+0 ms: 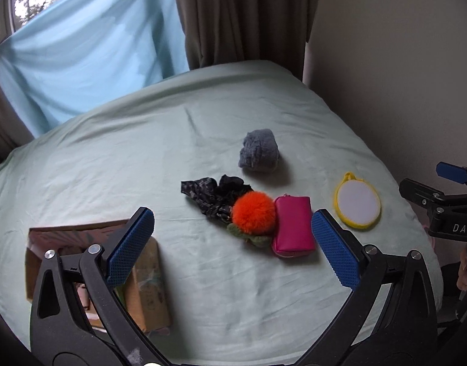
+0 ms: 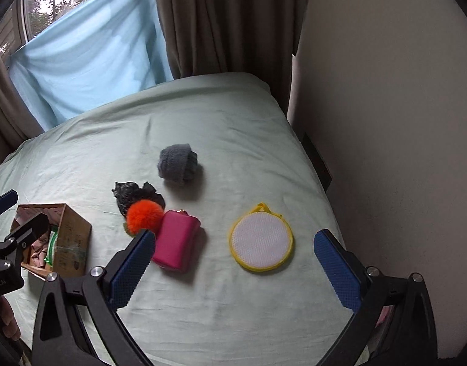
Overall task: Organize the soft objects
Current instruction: 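Move both tools back toward the remaining soft items, then grasp the orange pompom with the left tool while the right tool grasps the mesh pad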
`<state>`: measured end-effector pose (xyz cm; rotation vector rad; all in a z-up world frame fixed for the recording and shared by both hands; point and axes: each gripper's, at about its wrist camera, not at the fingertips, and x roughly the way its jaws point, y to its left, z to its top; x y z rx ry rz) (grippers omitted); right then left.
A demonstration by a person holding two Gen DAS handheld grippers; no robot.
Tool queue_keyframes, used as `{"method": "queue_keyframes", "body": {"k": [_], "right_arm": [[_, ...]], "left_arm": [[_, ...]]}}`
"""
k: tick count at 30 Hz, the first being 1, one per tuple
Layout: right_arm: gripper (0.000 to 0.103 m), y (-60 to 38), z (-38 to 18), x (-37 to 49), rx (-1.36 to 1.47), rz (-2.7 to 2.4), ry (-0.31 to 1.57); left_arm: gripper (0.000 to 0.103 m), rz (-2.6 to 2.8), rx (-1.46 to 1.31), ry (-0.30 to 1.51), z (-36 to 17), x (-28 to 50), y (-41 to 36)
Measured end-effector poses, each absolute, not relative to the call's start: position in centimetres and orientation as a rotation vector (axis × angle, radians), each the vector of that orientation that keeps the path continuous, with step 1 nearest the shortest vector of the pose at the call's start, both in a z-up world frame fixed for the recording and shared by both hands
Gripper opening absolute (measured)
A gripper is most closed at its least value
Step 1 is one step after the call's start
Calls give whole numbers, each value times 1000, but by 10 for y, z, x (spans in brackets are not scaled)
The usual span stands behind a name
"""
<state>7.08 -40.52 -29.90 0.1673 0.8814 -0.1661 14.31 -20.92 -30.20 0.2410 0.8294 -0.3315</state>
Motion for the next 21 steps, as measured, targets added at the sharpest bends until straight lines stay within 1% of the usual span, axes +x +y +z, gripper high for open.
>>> {"method": "queue_keyframes", "body": {"k": [6,9,11,16,20,21], "right_arm": [[103,-424,-363,97,181,-199,925],[103,-431,-390,108,183,-204,947],[103,-436,-406,114,195,-208,958],[103,-445,-435,128,202,-211,982],[103,-446,-456,136,194,-201,1006],[103,-446,-461,139,191,-198,1012]], "left_arm": [[100,-365,262,863,-364,180,-228],[93,-380,275,877,-388,195,-233],[86,-389,291,890,-402,203,-237],[73,-419,329,930,-433,215,-244],[58,-452,362,952,-450,218,-250],[56,-460,368,961,-454,219,-251]]}}
